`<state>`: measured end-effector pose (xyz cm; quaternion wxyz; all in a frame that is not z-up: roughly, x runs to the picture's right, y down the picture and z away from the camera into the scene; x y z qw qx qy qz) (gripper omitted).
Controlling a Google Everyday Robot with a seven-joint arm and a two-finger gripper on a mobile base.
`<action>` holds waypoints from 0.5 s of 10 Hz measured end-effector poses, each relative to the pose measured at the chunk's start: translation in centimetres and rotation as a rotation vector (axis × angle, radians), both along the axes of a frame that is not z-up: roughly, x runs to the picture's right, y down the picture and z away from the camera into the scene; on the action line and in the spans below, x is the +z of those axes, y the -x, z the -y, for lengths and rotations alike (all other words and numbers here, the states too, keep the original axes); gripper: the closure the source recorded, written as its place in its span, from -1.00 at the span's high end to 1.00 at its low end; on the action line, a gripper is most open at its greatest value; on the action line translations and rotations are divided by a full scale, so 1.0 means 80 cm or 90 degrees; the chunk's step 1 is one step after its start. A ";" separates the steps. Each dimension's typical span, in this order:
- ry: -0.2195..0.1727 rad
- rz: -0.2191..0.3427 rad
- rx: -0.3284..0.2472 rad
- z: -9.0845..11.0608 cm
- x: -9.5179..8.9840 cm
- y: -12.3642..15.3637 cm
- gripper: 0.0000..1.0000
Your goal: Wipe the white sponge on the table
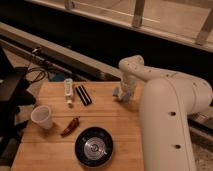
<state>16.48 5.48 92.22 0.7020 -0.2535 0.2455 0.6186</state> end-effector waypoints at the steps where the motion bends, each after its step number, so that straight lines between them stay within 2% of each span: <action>1: 0.004 -0.032 0.003 -0.004 0.002 -0.024 -1.00; 2: 0.007 -0.057 0.008 -0.007 0.002 -0.044 -1.00; 3: 0.015 -0.099 0.014 -0.016 -0.006 -0.073 -1.00; 5: 0.026 -0.129 0.024 -0.032 -0.026 -0.091 -1.00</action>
